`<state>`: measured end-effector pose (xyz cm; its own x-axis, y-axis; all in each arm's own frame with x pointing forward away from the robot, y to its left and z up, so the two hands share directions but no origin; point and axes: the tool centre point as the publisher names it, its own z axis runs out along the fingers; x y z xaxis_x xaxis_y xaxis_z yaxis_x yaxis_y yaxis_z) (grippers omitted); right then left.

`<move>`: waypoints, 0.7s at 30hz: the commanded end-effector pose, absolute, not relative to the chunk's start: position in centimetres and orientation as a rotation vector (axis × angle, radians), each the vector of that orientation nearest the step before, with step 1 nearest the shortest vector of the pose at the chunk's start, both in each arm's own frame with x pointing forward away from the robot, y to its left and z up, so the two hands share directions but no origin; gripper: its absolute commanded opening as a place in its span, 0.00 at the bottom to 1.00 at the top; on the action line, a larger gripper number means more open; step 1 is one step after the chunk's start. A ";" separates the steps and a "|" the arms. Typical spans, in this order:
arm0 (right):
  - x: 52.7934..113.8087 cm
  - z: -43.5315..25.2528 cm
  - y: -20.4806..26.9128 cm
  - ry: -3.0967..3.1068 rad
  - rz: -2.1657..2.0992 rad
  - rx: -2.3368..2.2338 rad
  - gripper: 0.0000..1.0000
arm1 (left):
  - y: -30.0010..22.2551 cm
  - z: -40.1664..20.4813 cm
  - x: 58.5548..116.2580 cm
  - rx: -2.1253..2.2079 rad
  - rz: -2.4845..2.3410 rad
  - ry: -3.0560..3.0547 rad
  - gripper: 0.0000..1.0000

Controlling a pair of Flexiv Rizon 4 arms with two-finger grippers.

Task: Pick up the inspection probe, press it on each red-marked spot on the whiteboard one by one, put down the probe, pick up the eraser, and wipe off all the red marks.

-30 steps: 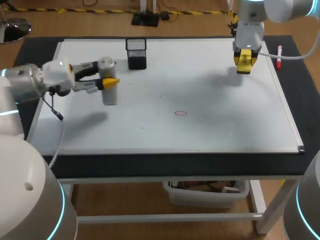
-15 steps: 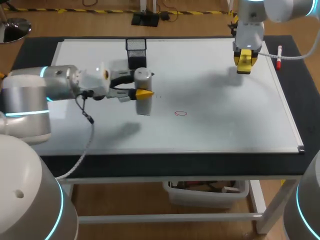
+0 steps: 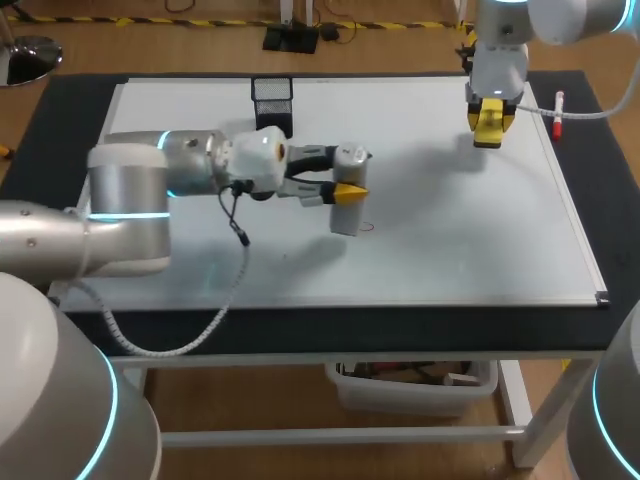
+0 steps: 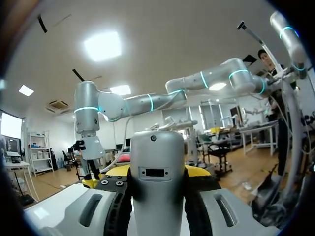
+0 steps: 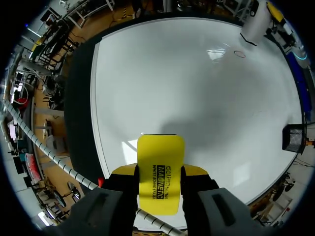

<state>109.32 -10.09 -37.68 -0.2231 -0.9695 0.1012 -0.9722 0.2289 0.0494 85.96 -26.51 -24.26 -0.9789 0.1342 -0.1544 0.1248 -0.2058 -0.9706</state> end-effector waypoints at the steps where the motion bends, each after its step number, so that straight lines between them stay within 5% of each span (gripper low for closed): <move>1: 109.3 -37.5 -10.2 -2.370 0.040 1.886 0.00 | -28.6 -24.7 86.9 -0.356 2.406 -1.951 0.00; 21: 109.3 -37.5 -10.2 -2.370 0.040 1.886 0.00 | -29.8 -27.2 89.1 -0.312 2.372 -1.995 0.00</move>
